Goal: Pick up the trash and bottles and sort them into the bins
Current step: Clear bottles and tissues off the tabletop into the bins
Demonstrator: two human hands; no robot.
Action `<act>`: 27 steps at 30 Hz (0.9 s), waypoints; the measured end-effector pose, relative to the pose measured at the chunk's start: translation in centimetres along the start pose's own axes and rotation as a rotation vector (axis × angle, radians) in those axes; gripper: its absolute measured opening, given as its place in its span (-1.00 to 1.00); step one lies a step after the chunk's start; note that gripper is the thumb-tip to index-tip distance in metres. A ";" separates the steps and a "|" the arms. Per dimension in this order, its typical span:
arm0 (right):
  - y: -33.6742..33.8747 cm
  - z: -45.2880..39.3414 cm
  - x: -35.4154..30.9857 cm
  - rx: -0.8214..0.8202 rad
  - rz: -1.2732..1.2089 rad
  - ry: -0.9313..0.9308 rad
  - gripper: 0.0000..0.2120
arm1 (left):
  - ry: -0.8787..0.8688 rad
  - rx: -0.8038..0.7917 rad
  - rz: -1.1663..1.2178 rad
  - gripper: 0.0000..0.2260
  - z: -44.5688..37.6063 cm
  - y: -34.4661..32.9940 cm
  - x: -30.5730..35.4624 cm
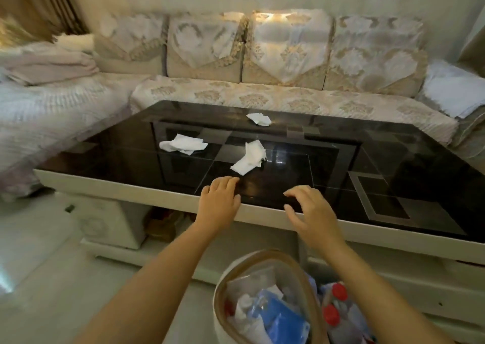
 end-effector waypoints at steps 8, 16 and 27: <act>-11.6 -8.5 -0.7 -0.358 -0.231 -0.343 -0.27 | 0.450 -0.289 0.037 -0.28 -6.2 -1.5 -13.2; -17.1 -16.1 2.8 -0.352 0.000 -0.321 0.00 | 0.387 0.033 -0.103 -0.26 -13.3 -3.6 -18.3; -20.4 -20.5 5.6 -0.376 0.067 -0.332 -0.02 | 0.340 0.029 -0.088 -0.27 -20.4 -6.2 -21.2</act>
Point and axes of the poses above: each hand's wrist, its own z-axis away from the middle knuckle, its own y-axis out of the back of the hand, x = y × z, the point moved 5 cm from there along -z, towards the middle knuckle
